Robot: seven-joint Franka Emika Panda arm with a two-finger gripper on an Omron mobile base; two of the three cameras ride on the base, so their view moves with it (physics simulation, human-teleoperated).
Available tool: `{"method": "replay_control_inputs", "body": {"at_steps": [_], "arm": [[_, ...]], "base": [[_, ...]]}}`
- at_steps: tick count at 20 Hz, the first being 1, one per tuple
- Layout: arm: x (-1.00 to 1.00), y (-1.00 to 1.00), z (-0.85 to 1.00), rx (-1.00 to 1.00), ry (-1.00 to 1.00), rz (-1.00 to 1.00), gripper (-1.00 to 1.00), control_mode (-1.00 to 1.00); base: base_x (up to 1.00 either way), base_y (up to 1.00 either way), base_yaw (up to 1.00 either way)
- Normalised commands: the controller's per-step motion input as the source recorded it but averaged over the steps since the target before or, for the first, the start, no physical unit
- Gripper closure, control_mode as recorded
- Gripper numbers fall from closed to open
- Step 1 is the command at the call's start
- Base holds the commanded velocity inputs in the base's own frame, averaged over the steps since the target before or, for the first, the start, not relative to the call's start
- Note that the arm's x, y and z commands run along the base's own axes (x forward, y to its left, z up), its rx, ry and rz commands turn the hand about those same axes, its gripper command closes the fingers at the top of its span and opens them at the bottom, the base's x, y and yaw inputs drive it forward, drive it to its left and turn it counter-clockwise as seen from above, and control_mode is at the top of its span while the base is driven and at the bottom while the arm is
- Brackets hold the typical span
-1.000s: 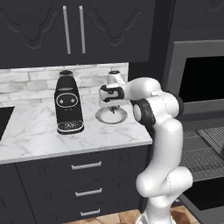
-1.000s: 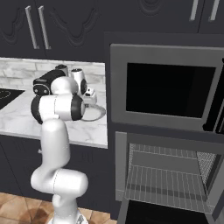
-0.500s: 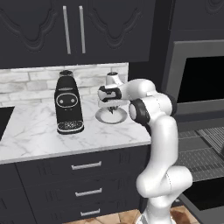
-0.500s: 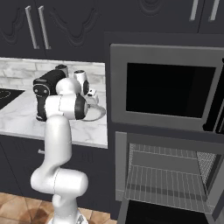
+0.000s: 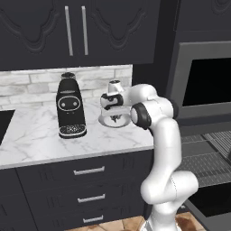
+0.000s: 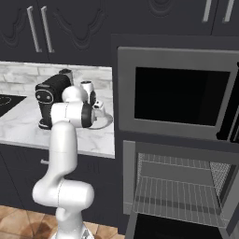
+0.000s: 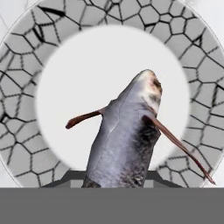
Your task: Take the fish from the oven and place it on the plate on the counter.
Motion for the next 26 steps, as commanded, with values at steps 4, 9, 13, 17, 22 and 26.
{"method": "replay_control_inputs", "body": {"at_steps": [4,9,13,17,22,26], "arm": [[0.00,0.00,-0.19,0.00,0.00,0.00,1.00,-1.00],[0.03,0.00,-0.06,0.00,0.00,0.00,1.00,-1.00],[0.17,0.00,-0.19,0.00,0.00,0.00,1.00,-1.00],[0.35,0.00,-0.20,0.00,0.00,0.00,1.00,-1.00],[0.32,0.00,-0.12,0.00,0.00,0.00,1.00,-1.00],[0.07,0.01,-0.02,0.00,0.00,0.00,1.00,-1.00]], "base": [[0.00,0.00,0.00],[0.00,0.00,0.00],[0.00,0.00,0.00],[0.00,0.00,0.00],[0.00,0.00,0.00],[0.00,0.00,0.00]]}}
